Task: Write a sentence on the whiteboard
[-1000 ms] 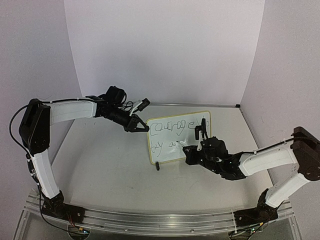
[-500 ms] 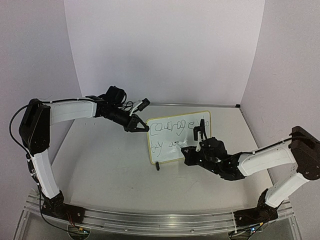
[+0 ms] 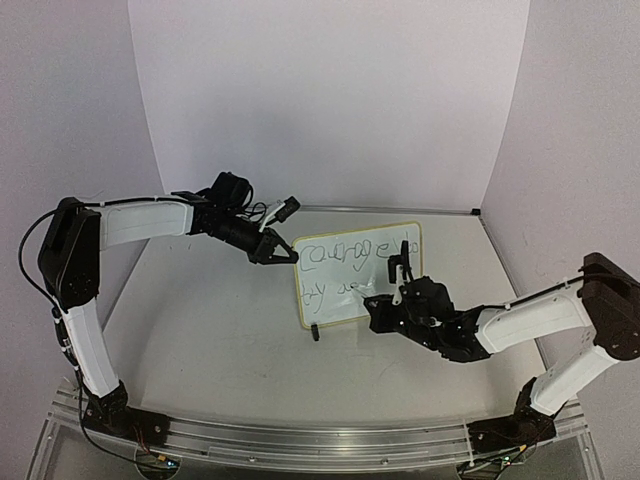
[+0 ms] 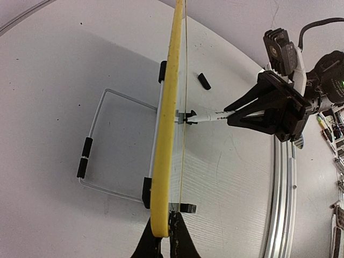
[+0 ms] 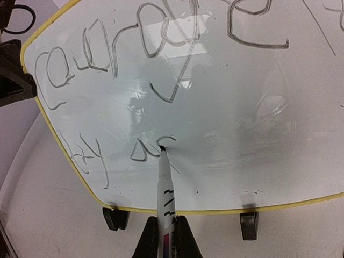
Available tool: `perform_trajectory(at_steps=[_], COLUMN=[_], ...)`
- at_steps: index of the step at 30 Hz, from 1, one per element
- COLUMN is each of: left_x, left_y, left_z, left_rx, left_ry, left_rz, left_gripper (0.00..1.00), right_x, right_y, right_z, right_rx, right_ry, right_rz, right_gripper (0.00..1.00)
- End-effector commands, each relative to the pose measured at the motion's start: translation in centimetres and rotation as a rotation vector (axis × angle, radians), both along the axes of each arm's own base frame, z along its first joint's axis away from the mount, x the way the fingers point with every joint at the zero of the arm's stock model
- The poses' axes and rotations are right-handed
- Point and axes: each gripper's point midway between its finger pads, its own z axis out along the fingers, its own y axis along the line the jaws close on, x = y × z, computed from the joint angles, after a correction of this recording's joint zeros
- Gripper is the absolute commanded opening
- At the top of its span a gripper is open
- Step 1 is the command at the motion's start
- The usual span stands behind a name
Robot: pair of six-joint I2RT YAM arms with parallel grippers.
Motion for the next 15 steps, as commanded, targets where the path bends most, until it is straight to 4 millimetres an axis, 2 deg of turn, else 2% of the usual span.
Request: perform_trajectory(at_steps=[1,15], left_x=[1.2,1.2], left_y=[0.7,0.7], left_z=[-0.2,-0.2], left_rx=[0.064,0.064], left_ry=[-0.123,-0.123], left_rz=[0.021,0.022], left_gripper=[0.00,0.00], right_x=[0.6,1.3], right_y=[-2.0,-0.9], right_z=[0.3,2.4], right_rx=[-0.042,-0.020], right_ry=[-0.014,-0.063], right_rz=[-0.083,-0.063], right_gripper=[0.00,0.00])
